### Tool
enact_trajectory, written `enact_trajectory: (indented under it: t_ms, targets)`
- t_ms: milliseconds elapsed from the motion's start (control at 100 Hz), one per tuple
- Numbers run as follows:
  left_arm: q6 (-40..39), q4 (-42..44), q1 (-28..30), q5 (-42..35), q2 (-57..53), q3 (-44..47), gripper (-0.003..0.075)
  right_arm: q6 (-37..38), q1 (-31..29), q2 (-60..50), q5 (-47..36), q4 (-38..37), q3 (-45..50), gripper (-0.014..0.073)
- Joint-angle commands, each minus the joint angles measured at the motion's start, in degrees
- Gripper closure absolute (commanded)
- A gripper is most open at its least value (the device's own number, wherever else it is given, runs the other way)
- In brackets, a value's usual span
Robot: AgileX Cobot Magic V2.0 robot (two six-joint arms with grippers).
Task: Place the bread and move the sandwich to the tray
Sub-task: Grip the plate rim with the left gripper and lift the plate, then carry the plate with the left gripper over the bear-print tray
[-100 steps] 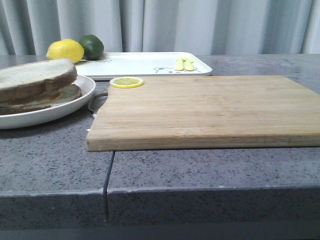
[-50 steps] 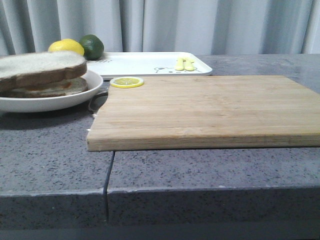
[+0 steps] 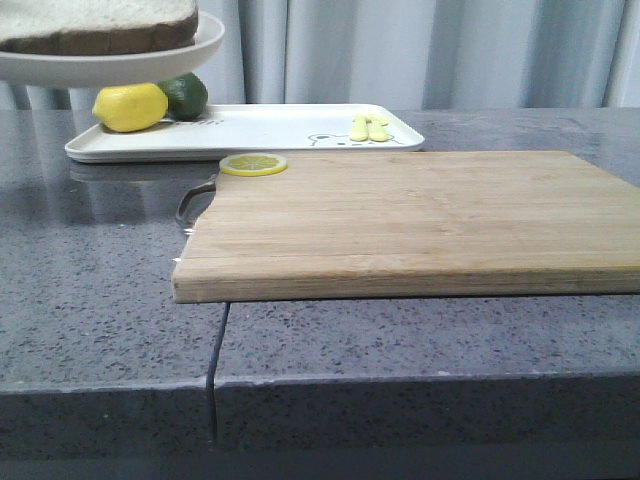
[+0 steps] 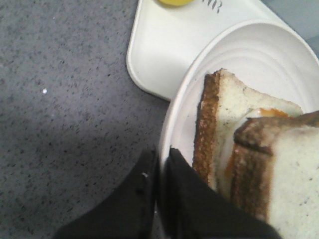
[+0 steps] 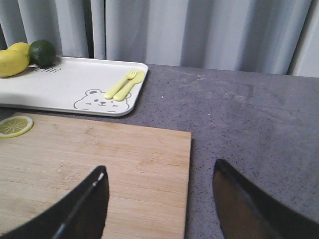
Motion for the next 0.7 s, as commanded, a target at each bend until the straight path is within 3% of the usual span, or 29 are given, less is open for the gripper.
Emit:
enact_trajectory:
  t_ms: [0,330,690]
  targets:
    - [-0.1,-4.8,-0.1,-3.5,-0.2,-4.1,0.0739,0.0,-0.4,0.3,-4.3,-0.8,-1.6,0.0133]
    - [7.0,-15.5,-0.1,3.3,13.3,-15.7,0.0739,0.0,-0.4,0.3,-4.3,-0.8,-1.6,0.0133]
    - [8.2,-15.7,-3.8,9.8,28.5,-35.1,0.0739,0.0,-0.4,0.3,-4.3,-0.8,-1.6,0.0133]
